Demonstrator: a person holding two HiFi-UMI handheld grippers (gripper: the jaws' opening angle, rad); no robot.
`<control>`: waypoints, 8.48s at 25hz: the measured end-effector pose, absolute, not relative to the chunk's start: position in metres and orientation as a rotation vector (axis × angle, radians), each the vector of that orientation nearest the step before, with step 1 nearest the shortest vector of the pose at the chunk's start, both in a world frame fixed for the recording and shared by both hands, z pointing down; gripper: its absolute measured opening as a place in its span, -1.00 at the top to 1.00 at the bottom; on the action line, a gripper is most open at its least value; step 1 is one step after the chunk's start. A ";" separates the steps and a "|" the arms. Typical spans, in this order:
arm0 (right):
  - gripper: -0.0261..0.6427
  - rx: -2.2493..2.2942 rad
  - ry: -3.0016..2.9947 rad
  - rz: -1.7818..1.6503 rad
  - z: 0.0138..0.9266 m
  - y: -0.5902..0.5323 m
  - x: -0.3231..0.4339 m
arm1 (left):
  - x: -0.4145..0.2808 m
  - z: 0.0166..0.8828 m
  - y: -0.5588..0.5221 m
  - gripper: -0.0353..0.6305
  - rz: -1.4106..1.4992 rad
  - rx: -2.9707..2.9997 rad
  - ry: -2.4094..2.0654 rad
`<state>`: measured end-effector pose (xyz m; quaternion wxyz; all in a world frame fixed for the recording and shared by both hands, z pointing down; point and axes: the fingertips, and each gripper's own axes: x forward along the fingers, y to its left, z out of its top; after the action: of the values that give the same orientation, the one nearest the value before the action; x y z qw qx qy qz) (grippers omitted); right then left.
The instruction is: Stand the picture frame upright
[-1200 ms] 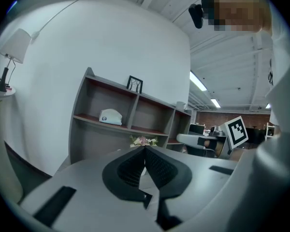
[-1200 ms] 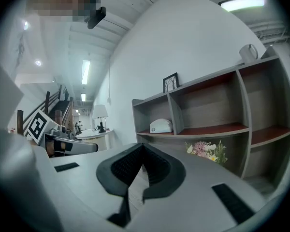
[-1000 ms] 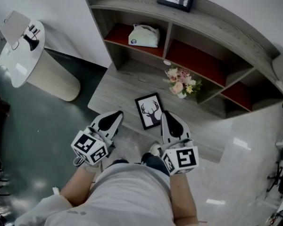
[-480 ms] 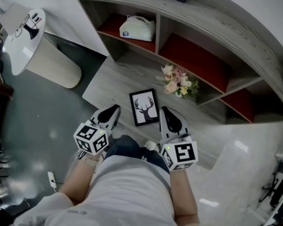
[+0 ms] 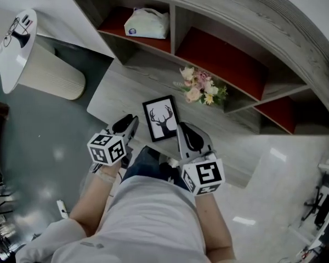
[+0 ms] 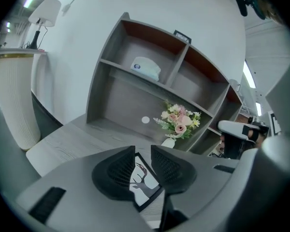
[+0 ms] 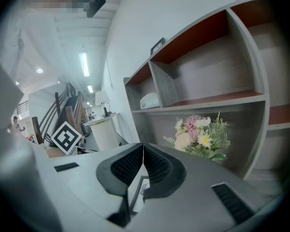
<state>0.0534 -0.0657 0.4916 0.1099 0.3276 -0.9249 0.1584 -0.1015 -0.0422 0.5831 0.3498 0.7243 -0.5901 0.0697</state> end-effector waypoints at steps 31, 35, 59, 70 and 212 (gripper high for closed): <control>0.86 1.344 -2.332 0.590 0.539 -0.090 0.070 | -0.109 0.797 -0.097 0.18 0.451 1.503 -1.226; 0.86 1.392 -2.299 0.606 0.541 -0.089 0.080 | -0.111 0.803 -0.096 0.18 0.505 1.488 -1.249; 0.86 1.515 -2.224 0.633 0.542 -0.072 0.113 | -0.108 0.808 -0.095 0.43 0.644 1.463 -1.297; 0.86 1.493 -2.238 0.635 0.541 -0.071 0.112 | -0.112 0.788 -0.118 0.65 0.588 1.589 -1.349; 0.55 1.377 -2.529 0.474 0.331 -0.163 0.087 | -0.036 0.313 -0.174 0.67 0.185 2.640 -1.353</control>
<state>0.0872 -0.1625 0.3315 0.1115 0.4688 -0.8612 0.1616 -0.0360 -0.1741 0.3135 0.0844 0.8850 -0.4536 0.0620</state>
